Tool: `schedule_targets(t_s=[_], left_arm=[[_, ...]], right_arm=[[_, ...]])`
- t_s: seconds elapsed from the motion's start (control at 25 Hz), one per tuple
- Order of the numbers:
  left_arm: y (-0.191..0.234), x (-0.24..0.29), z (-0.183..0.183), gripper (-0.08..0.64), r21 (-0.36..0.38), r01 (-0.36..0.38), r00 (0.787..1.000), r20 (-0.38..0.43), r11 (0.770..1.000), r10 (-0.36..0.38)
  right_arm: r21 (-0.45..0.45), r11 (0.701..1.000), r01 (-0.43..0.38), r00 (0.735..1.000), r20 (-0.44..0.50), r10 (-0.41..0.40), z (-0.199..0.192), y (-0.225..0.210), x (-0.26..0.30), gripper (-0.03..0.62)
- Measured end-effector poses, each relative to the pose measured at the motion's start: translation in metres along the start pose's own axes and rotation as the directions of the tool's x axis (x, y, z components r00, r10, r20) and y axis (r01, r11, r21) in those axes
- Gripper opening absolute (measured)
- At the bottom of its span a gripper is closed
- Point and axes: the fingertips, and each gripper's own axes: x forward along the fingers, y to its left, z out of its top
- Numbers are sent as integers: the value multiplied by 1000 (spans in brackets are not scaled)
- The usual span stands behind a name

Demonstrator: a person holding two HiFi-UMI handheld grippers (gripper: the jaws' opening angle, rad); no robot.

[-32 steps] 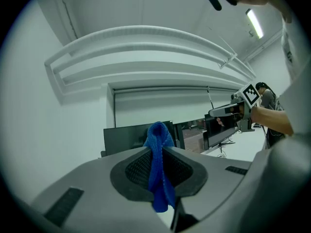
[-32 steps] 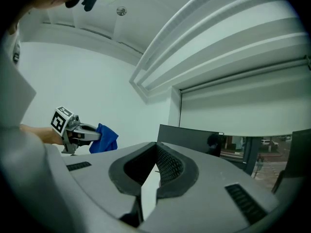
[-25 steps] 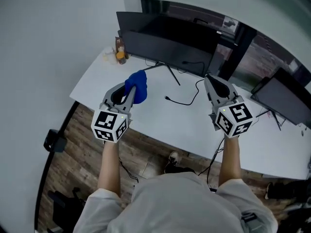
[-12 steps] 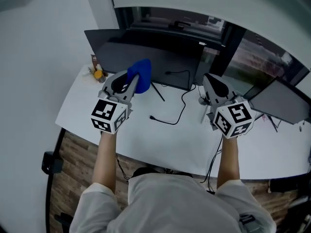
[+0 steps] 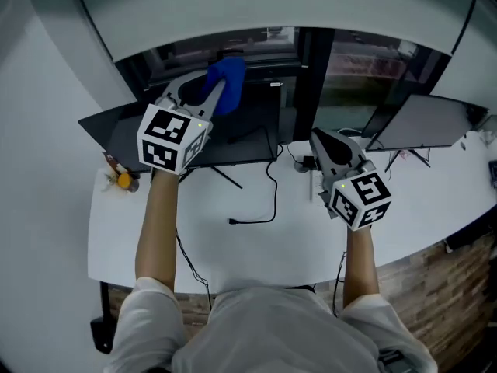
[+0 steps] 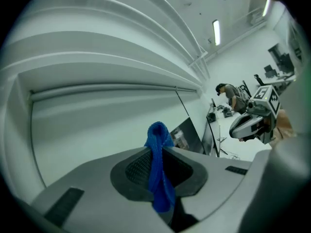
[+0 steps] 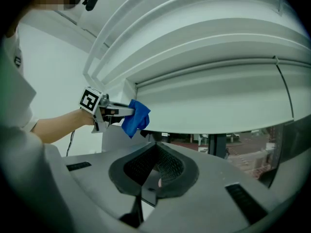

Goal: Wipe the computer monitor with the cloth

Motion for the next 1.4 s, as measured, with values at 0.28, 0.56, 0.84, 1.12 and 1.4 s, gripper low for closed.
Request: schedule_targets(t_s=[0.28,0.56,0.84,1.12,1.4], left_arm=[[-37,84,14,61,248,243,969,-107,938,-223],[-74,116,-7,63,326,352,928,-243,877,-282],[-69,117,-20,61,325,317,928,-302,891,-220],[-32,90,-38,62,265,254,930,-332,930,-160],[19,43,-68,63,231,160,937,-341,960,-74]], right_arm=[[72,989,129,991,-34,-127,-21,-11,-17,14],[78,987,137,989,-74,-131,-35,-23,-33,14],[88,992,93,994,-67,-88,-35,-27,-32,14],[93,995,20,999,-44,-16,-28,-14,-12,14],[73,997,-29,999,-26,31,-12,25,20,14]])
